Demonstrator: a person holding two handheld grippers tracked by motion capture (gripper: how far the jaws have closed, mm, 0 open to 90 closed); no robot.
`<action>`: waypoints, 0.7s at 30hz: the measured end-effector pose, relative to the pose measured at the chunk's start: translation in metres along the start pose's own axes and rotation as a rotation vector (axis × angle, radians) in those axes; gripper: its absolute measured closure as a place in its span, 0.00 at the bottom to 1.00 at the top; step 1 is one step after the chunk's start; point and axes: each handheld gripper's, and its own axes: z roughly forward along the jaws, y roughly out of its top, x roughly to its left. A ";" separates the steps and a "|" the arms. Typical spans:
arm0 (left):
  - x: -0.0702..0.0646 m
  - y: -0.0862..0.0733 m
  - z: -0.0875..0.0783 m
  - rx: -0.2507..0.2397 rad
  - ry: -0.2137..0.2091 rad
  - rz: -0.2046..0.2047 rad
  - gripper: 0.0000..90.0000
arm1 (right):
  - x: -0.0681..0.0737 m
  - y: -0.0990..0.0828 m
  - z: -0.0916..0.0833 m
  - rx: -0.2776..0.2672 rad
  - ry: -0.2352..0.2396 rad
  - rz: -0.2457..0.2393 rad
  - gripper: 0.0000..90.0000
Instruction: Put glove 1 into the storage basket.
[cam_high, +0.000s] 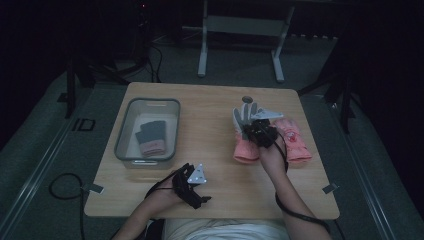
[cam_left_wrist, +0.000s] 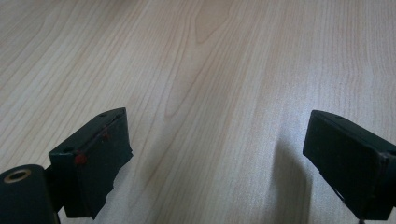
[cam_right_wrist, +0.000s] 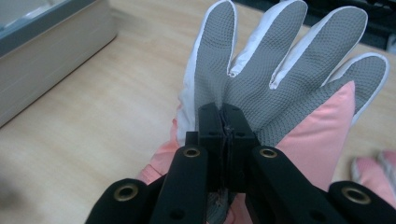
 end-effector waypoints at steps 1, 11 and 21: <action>0.000 0.000 0.000 0.002 -0.002 0.000 0.08 | 0.005 -0.003 -0.003 0.003 -0.005 0.010 0.98; -0.004 0.001 0.002 0.010 0.005 0.026 0.08 | 0.038 -0.032 0.007 0.069 -0.046 0.024 0.98; -0.004 0.000 0.001 0.003 0.003 0.022 0.08 | 0.049 -0.048 0.050 0.136 0.009 0.052 0.97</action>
